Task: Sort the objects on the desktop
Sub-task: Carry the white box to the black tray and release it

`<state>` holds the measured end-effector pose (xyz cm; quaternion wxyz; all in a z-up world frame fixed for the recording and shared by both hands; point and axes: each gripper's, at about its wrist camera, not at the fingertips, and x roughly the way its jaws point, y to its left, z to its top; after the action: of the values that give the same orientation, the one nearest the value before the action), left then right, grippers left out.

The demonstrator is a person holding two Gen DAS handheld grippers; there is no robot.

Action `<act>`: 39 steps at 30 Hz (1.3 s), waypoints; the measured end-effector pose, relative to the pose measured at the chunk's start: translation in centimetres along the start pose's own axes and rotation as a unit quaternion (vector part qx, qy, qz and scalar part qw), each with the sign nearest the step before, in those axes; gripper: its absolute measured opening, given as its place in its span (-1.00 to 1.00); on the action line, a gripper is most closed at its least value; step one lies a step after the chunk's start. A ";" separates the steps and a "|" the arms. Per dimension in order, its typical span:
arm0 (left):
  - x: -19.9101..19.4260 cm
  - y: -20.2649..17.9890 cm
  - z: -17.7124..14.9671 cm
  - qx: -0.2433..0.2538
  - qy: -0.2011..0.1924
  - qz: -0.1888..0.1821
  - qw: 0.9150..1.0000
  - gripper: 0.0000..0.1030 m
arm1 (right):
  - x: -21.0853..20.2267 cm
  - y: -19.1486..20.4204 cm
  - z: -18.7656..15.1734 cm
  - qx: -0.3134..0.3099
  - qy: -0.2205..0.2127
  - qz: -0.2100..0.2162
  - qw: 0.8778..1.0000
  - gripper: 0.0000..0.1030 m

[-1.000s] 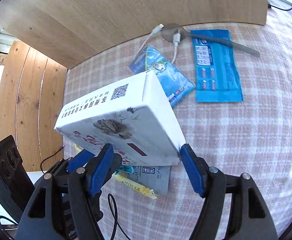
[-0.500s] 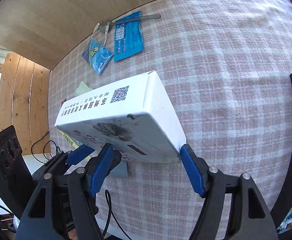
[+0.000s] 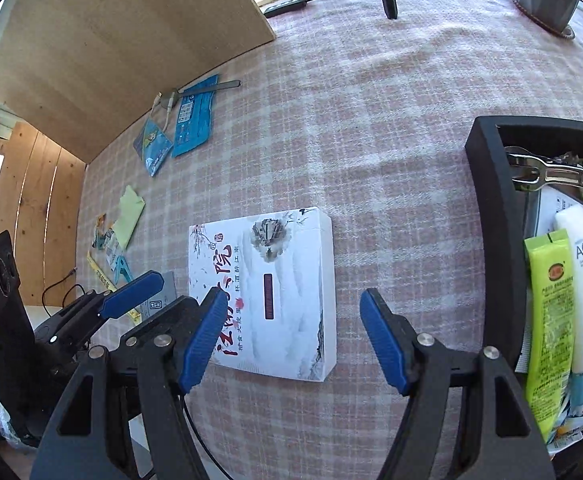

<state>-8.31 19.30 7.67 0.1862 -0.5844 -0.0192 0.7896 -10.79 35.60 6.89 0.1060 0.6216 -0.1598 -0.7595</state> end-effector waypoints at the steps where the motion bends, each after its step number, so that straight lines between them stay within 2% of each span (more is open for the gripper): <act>1: 0.4 0.1 -0.1 -0.004 0.003 0.008 1.000 0.01 | 0.4 0.1 -0.2 -0.008 -0.003 -0.006 1.000 0.33; 4: 1.6 0.3 -0.9 -0.014 0.011 0.020 1.000 0.01 | 1.6 0.4 -0.9 -0.029 -0.012 -0.029 0.999 0.33; 8: 2.6 0.5 -2.1 -0.036 0.017 0.015 0.999 0.01 | 3.1 0.7 -1.8 -0.040 -0.014 -0.030 0.999 0.28; 12: 2.8 0.1 -3.0 -0.043 0.000 0.012 0.999 0.02 | 3.5 0.4 -2.4 -0.033 -0.017 -0.022 0.999 0.01; 15: 2.8 -0.4 -3.5 -0.041 -0.004 0.018 0.999 0.03 | 3.6 0.4 -3.0 -0.026 -0.032 -0.034 0.999 0.00; 21: 2.1 -1.1 -4.5 -0.053 -0.004 0.006 0.999 0.03 | 2.8 0.4 -4.1 -0.021 -0.050 -0.042 0.998 0.00; 30: -1.5 -5.9 -3.3 -0.005 -0.046 0.016 0.999 0.05 | -2.4 -1.5 -4.9 0.000 -0.086 -0.022 0.996 0.00; 39: -2.4 -14.2 -0.7 0.066 -0.062 -0.026 0.996 0.06 | -9.8 -7.5 -5.2 0.045 -0.131 -0.044 0.989 0.00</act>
<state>-3.25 31.65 13.16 0.2432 -0.5204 0.0066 0.8185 -3.43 45.51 12.11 0.0226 0.5270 -0.1794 -0.8304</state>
